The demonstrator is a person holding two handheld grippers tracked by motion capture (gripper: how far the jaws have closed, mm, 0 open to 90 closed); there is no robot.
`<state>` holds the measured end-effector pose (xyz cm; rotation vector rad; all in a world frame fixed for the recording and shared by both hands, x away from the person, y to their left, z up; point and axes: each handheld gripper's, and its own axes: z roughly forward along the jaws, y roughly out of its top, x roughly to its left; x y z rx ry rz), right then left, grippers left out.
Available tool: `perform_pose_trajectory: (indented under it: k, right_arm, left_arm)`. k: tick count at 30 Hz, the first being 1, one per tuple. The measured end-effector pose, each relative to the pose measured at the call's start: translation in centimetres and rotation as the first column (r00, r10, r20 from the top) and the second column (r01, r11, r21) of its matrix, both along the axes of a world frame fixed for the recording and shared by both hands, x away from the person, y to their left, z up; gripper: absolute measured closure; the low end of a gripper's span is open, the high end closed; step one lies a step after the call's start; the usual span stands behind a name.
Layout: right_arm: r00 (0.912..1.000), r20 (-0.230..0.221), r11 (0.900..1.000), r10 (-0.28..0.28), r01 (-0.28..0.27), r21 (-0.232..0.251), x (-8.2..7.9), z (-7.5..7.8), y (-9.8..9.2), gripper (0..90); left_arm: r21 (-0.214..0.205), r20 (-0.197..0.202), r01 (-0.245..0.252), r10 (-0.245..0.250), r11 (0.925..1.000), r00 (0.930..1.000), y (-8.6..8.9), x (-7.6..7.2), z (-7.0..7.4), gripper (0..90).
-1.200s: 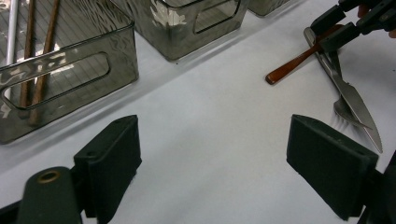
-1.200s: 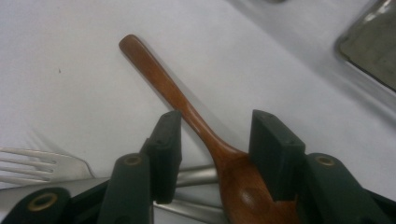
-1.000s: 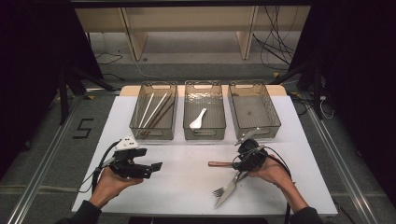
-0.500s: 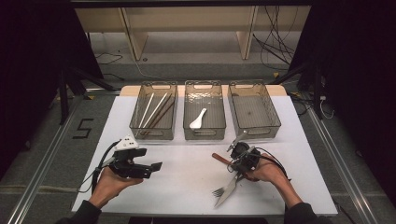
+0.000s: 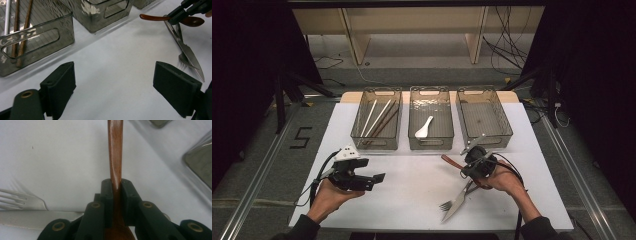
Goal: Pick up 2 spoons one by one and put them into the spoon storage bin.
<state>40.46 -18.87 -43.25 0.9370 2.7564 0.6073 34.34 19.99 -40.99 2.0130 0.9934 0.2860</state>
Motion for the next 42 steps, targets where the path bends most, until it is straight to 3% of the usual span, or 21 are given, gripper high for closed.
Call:
perform_pose_trajectory:
  k: [8,18,31,42]
  right_arm:
    - [0.9988,0.034,0.9975,-0.036,0.034,0.062,0.1,1.7,-0.7,82.2]
    - [0.9935,0.071,0.9866,-0.088,0.077,0.144,1.4,4.0,-0.7,82.2]
    - [0.9793,0.102,0.9633,-0.175,0.149,0.223,4.7,7.2,1.2,82.1]
    - [0.9692,0.101,0.9495,-0.225,0.194,0.247,7.7,8.8,3.3,82.1]
  left_arm:
    - [-0.017,0.011,-0.014,0.014,0.9998,0.9998,0.2,0.0,0.1,17.2]
    - [-0.027,0.027,-0.017,0.018,0.9995,0.9995,0.6,-0.1,0.3,16.6]
    - [-0.052,0.047,-0.034,0.037,0.9981,0.9982,1.2,-0.5,0.5,16.3]
    - [-0.063,0.066,-0.036,0.040,0.9974,0.9970,1.4,-0.7,0.8,15.8]
